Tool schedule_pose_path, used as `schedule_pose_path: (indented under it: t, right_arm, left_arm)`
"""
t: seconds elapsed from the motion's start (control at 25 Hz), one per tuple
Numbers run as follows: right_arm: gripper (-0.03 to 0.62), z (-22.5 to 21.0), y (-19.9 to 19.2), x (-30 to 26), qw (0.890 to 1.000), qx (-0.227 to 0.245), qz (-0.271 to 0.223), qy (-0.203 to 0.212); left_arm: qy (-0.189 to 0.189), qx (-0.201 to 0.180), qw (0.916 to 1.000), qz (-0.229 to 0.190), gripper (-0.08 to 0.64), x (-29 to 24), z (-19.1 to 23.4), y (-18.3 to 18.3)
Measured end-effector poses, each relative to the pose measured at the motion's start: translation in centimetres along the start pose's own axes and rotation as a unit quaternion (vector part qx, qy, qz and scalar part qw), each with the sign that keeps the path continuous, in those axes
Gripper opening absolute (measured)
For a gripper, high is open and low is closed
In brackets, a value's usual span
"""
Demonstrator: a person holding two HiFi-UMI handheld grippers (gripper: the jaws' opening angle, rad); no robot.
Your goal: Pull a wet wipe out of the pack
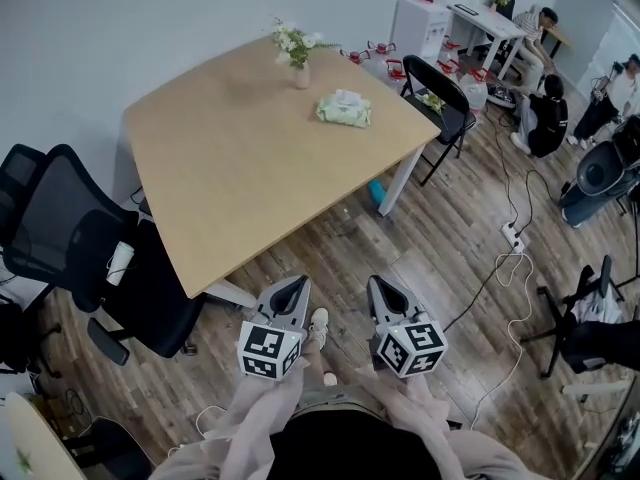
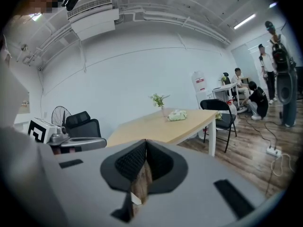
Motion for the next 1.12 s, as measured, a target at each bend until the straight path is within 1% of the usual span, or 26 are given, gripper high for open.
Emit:
schedule_pose_path:
  t: [0.56, 1.12]
  right_arm:
    - [0.012, -3.8, 3.3, -6.4, 0.999, -0.014, 0.004, -0.032]
    - [0.012, -7.1, 6.3, -13.9, 0.998, -0.016, -0.006, -0.056]
  left_arm:
    - [-0.025, -0.003, 0.9996, 0.010, 0.011, -7.3, 4.4, 3.8]
    - [-0.048, -0.011, 0.9985, 0.026, 0.011, -14.1, 9.7, 5.8]
Point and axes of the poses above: the fingertips, and each gripper's own axes: x backward along the fingers, z to its left, y out of its top, the point moved 2 cm from there along x, backward along the fingers, and after that the axes turned 4 degrees about x, right-handed, at the moved point
